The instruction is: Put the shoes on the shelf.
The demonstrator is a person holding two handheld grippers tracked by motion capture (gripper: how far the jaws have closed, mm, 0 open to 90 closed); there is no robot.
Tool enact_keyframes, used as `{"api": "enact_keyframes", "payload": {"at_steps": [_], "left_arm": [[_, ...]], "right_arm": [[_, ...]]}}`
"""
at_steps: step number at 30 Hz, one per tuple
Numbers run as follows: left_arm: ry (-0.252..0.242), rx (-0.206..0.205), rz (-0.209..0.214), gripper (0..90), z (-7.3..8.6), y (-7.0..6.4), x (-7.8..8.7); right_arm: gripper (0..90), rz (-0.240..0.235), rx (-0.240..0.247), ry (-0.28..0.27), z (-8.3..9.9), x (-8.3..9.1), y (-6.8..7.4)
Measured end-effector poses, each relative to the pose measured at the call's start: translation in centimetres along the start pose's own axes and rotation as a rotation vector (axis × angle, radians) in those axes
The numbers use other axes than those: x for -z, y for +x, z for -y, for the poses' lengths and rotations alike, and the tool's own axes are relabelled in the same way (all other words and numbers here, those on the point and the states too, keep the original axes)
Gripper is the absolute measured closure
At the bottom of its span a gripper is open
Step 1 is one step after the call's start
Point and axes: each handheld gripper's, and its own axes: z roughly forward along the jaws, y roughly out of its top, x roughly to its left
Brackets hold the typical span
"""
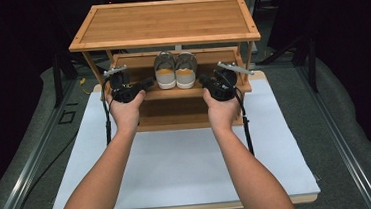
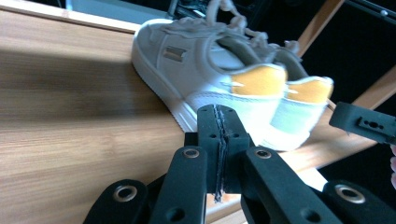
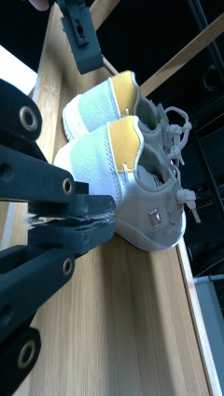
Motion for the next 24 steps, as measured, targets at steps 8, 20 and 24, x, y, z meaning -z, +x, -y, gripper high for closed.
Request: {"api": "enact_keyframes", "payload": {"at_steps": [8, 20, 24], "left_arm": [[0.003, -0.014, 0.027, 88.9, 0.6, -0.2, 2.0], [0.019, -0.055, 0.068, 87.3, 4.1, 0.1, 5.1], [0.028, -0.063, 0.067, 86.4, 5.7, 0.7, 5.9]], "right_arm": [[86.7, 0.0, 0.042, 0.008, 0.5, 2.3, -0.2], [86.5, -0.002, 0.115, 0.048, 3.2, 6.3, -0.9], [86.2, 0.001, 0.131, 0.061, 4.8, 7.2, -1.5]]}}
